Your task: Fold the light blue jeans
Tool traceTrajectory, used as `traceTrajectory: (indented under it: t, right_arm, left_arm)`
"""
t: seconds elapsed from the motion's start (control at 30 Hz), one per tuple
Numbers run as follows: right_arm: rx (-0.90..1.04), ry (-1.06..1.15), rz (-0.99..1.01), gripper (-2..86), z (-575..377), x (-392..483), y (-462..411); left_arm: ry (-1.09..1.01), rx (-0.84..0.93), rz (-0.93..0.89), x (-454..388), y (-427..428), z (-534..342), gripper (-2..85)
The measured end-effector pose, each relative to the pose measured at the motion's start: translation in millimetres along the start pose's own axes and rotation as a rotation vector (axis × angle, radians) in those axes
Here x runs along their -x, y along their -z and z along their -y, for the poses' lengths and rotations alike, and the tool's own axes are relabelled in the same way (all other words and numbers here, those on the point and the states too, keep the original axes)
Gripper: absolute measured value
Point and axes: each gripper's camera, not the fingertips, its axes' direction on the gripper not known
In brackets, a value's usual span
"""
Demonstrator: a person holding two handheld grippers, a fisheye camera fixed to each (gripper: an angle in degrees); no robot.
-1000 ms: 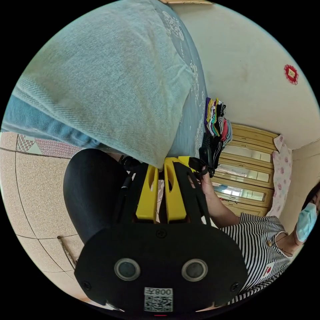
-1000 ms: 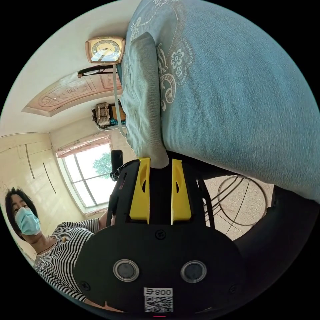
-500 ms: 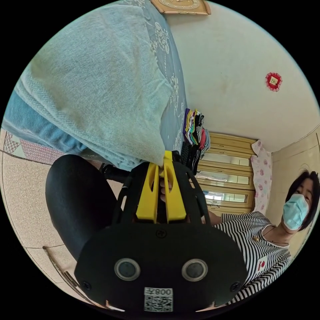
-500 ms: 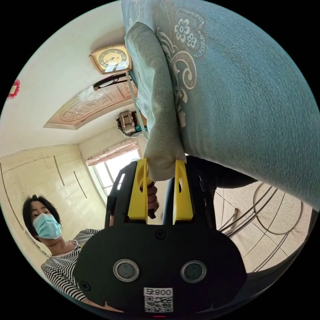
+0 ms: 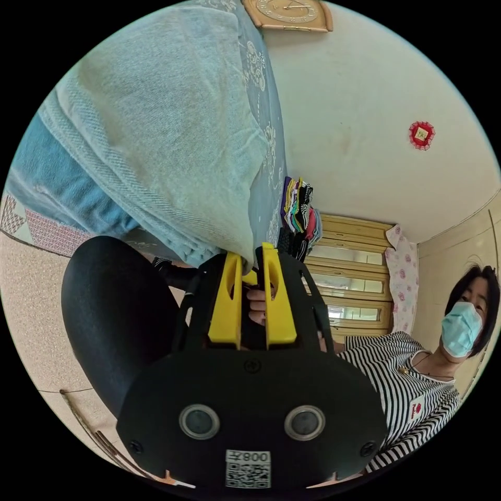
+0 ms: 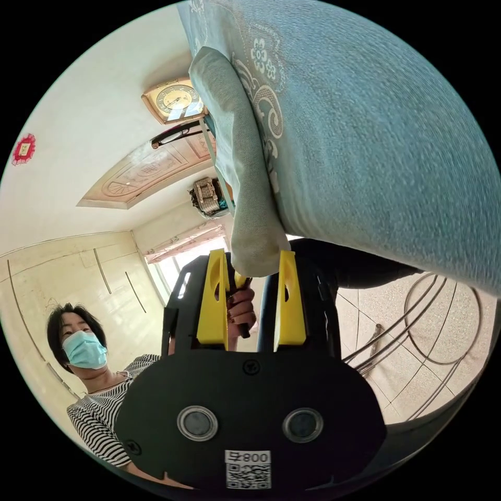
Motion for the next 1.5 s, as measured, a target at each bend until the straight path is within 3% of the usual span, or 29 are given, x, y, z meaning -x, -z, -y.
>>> traceTrajectory:
  t: [0.23,0.47,0.63,0.83,1.1,1.33,1.5]
  right_arm:
    - [-0.034,-0.028,-0.044,14.9,-7.3,-6.3,13.4]
    - [-0.032,-0.012,-0.031,16.6,-11.5,-2.6,-0.6]
    - [-0.017,0.002,0.036,16.3,-16.0,2.7,-26.7]
    - [0.004,0.003,-0.015,8.6,-16.9,9.9,-50.6]
    - [-0.017,0.044,0.008,3.0,-31.4,44.9,-76.2]
    - [-0.005,0.085,0.018,1.2,-36.2,80.7,-103.9]
    - [0.001,0.123,0.015,0.5,-37.6,104.8,-126.7]
  left_arm:
    - [-0.018,0.126,0.225,1.9,-16.7,11.4,5.1]
    - [-0.019,0.102,0.073,12.7,-3.3,16.1,3.7]
    - [-0.012,0.106,0.065,20.6,1.9,18.3,3.6]
    - [-0.009,0.110,0.052,32.0,18.9,14.7,3.9]
    - [0.105,-0.214,-0.029,74.8,102.1,-18.0,10.1]
    - [0.244,-0.568,-0.408,138.8,130.6,-35.7,15.1]
    - [0.230,-0.669,-0.470,147.8,140.7,-39.9,15.9]
